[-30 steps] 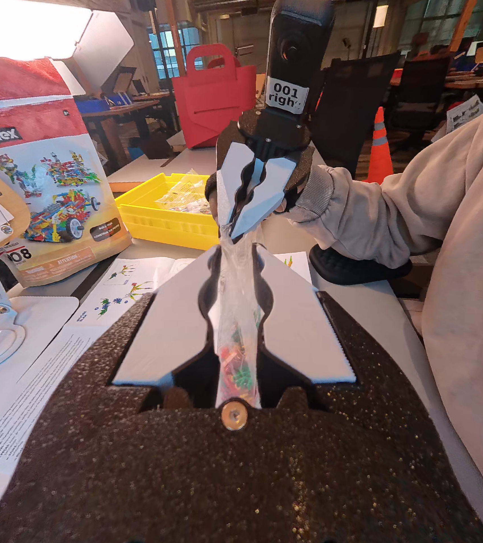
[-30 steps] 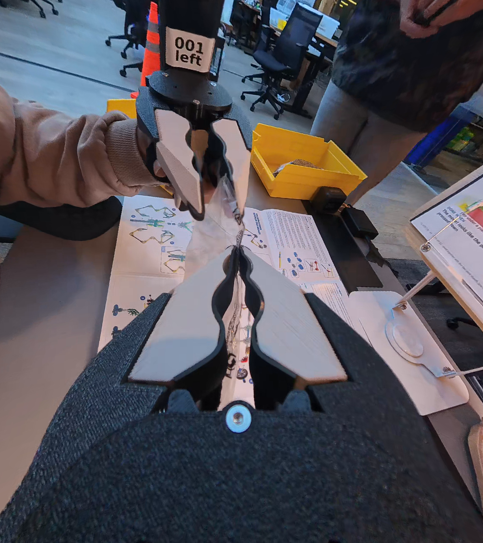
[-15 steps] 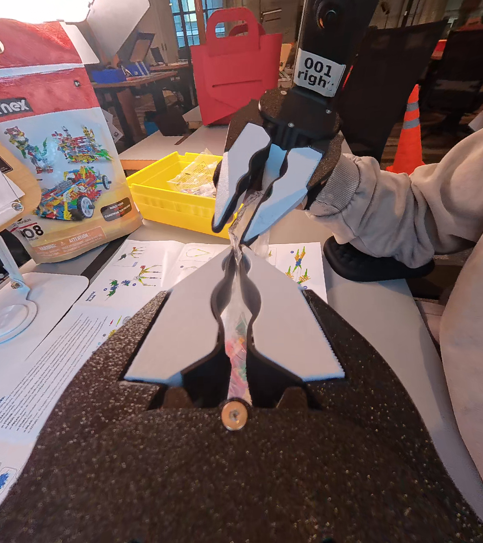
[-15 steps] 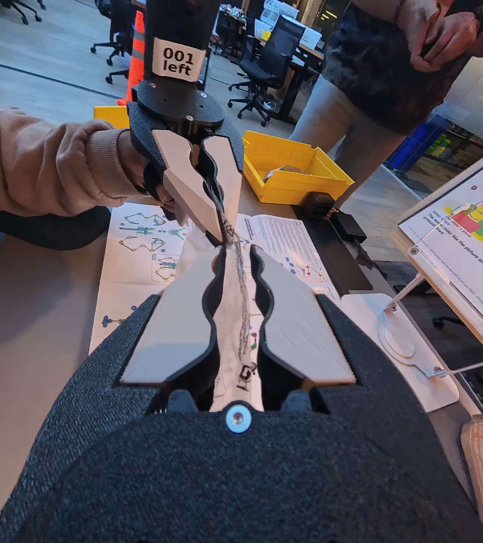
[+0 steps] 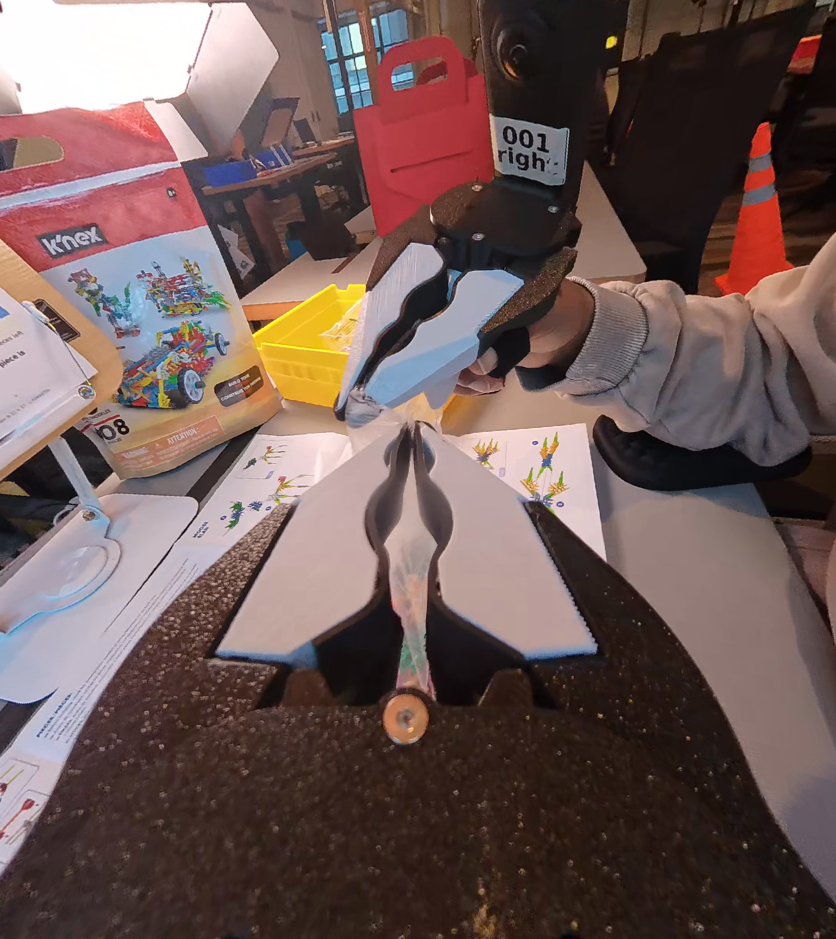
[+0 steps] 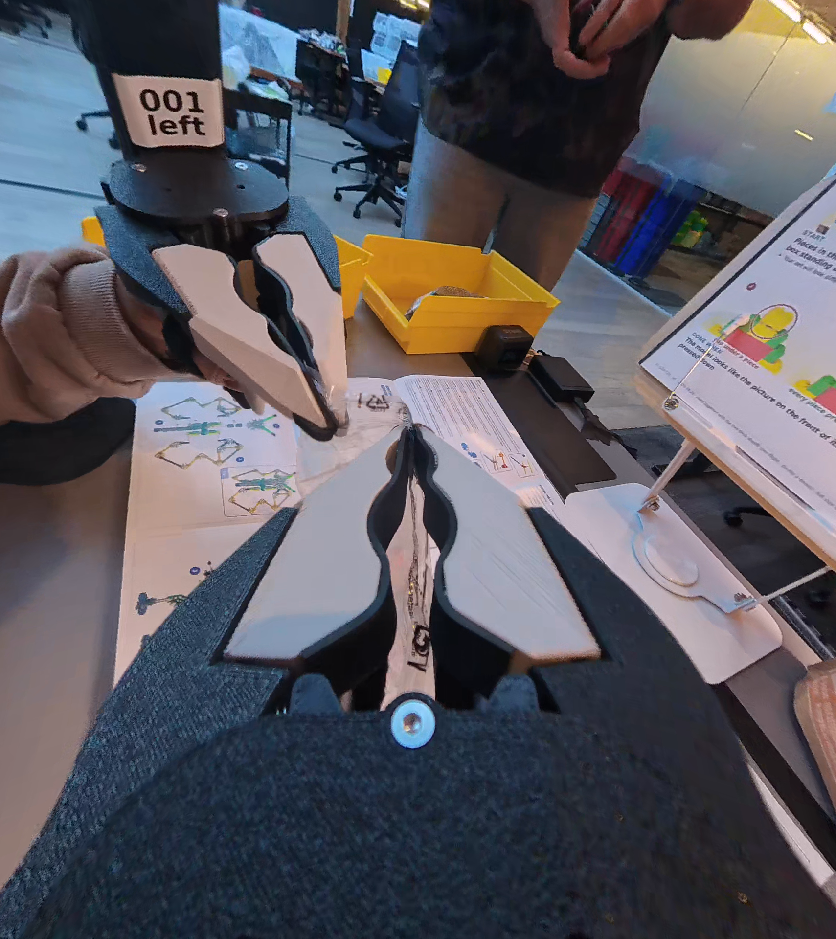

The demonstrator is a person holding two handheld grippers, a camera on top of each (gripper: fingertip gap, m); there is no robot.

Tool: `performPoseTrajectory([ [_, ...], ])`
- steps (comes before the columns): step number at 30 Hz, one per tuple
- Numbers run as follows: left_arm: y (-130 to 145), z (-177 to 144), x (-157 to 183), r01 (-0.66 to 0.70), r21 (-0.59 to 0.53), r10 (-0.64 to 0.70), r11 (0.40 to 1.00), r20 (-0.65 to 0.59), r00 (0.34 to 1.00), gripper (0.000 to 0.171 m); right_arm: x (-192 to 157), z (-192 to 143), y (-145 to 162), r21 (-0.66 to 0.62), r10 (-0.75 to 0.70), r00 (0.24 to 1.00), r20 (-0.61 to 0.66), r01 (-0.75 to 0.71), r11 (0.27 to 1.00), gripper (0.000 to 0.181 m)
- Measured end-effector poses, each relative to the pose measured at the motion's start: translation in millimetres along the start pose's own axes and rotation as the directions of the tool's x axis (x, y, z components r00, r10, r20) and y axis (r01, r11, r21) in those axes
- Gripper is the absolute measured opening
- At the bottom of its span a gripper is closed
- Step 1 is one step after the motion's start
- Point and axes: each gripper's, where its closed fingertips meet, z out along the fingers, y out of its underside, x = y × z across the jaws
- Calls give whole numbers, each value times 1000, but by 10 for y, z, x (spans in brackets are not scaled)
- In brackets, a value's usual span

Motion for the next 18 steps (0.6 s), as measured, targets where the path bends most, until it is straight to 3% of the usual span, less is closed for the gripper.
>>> performPoseTrajectory([
  [10, 67, 54, 180, -76, -33, 74, 997, -68, 995, 0, -22, 147, 92, -19, 35, 998, -58, -36, 999, 0],
  [17, -143, -186, 39, -11, 34, 13, 999, -69, 998, 0, -46, 16, 50, -5, 10, 999, 37, -9, 1000, 1],
  [18, -166, -219, 2, 8, 48, -5, 999, -65, 998, 0, -83, -33, 16, 9, 2, 997, 76, -2, 1000, 9],
])
